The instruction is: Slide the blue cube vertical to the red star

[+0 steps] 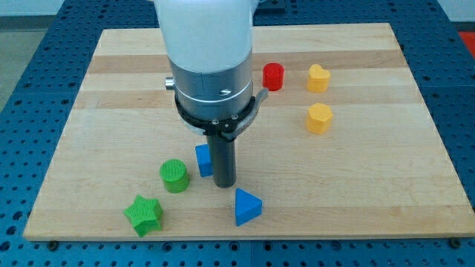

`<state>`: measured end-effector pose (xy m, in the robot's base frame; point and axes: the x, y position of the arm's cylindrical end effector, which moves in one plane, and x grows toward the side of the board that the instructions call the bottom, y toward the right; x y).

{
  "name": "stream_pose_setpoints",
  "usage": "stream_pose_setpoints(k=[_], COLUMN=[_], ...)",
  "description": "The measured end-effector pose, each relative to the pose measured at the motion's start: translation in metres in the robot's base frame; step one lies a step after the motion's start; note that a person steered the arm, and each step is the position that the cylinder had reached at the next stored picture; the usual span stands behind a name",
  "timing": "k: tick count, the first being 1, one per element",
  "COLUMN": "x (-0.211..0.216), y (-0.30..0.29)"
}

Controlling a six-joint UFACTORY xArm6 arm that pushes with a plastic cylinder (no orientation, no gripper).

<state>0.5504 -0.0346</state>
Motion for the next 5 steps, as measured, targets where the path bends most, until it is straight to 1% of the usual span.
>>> stream_pose_setpoints(k=[1, 2, 3, 4, 5], x=[0.012, -0.001, -0.033, -0.045, -0.044], y=[-0.006, -0.019, -0.029, -0.037, -0.055])
